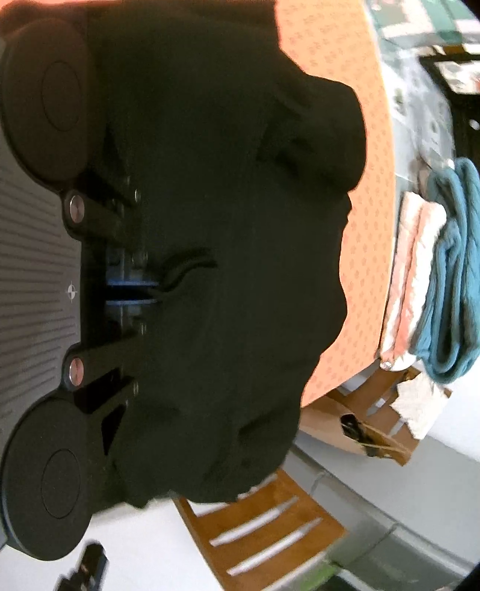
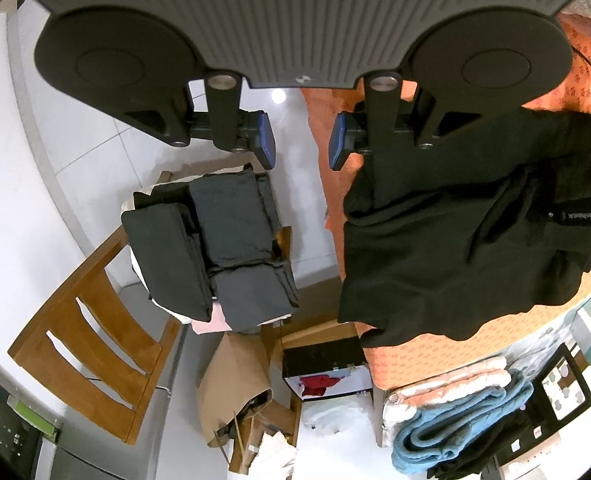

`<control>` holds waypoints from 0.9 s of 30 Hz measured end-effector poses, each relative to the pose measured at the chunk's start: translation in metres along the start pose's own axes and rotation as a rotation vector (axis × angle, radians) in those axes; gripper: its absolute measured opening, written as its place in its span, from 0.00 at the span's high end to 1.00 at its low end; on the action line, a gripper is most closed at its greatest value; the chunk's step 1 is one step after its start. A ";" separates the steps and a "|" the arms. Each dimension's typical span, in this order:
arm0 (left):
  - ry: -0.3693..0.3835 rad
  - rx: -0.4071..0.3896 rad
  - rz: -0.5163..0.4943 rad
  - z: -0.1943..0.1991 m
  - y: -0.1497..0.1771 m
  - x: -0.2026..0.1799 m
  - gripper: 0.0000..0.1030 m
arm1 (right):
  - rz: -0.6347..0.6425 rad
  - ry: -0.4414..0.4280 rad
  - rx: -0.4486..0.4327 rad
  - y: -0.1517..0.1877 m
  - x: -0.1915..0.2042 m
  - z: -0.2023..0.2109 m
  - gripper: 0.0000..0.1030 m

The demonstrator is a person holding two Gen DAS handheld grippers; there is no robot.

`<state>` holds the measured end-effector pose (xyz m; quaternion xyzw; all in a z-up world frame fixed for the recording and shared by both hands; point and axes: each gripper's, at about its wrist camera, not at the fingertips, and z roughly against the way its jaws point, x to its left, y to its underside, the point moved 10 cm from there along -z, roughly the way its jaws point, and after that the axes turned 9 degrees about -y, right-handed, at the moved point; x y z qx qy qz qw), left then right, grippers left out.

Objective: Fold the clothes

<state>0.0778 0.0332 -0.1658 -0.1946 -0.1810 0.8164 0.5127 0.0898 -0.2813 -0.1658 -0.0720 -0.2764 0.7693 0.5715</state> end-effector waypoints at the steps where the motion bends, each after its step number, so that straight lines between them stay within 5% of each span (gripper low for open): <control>1: 0.000 -0.007 0.006 0.003 -0.001 0.002 0.92 | 0.002 -0.002 0.001 0.000 0.002 0.000 0.65; 9: -0.012 -0.087 0.088 0.050 -0.022 0.058 0.92 | 0.034 -0.033 0.004 -0.006 0.036 -0.003 0.65; 27: -0.264 -0.115 0.308 0.119 -0.020 0.326 0.92 | 0.090 -0.094 0.034 0.002 0.177 -0.018 0.65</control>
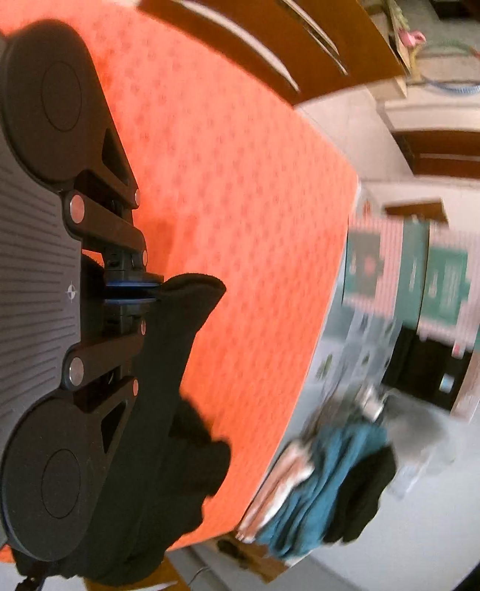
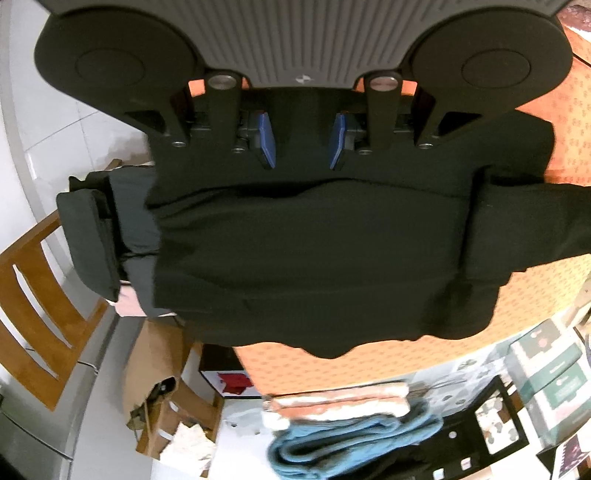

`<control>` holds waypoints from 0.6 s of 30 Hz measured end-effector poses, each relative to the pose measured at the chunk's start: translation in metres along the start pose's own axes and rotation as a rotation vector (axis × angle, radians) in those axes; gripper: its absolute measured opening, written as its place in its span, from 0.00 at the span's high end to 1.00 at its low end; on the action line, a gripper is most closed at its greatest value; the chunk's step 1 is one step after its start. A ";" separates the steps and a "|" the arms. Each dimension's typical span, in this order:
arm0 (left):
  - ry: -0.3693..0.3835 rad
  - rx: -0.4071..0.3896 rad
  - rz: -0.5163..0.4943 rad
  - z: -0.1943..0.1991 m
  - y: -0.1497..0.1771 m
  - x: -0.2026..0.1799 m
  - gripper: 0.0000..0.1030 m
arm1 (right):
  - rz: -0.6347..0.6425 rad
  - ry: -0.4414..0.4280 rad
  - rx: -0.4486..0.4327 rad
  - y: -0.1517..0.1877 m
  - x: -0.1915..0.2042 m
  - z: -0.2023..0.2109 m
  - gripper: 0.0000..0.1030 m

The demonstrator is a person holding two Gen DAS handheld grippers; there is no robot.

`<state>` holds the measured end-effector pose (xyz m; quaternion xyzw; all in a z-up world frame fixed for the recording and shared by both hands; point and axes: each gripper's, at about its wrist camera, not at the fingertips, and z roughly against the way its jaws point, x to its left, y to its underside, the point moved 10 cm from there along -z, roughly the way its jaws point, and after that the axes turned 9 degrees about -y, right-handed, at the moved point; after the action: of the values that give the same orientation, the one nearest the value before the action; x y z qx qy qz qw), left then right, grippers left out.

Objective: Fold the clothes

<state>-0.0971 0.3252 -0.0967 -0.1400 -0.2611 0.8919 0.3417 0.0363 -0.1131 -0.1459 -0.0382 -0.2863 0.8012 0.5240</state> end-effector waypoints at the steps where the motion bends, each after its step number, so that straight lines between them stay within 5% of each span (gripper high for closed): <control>1: -0.012 -0.003 0.009 -0.001 -0.003 0.014 0.92 | 0.001 0.000 0.000 0.001 0.008 0.000 0.65; 18: -0.269 0.023 0.119 -0.018 -0.027 0.238 0.92 | 0.005 0.012 -0.009 0.018 0.103 -0.009 0.65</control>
<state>-0.2479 0.5117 -0.1131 -0.0306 -0.2855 0.9242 0.2517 -0.0215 -0.0252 -0.1381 -0.0464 -0.2868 0.8009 0.5235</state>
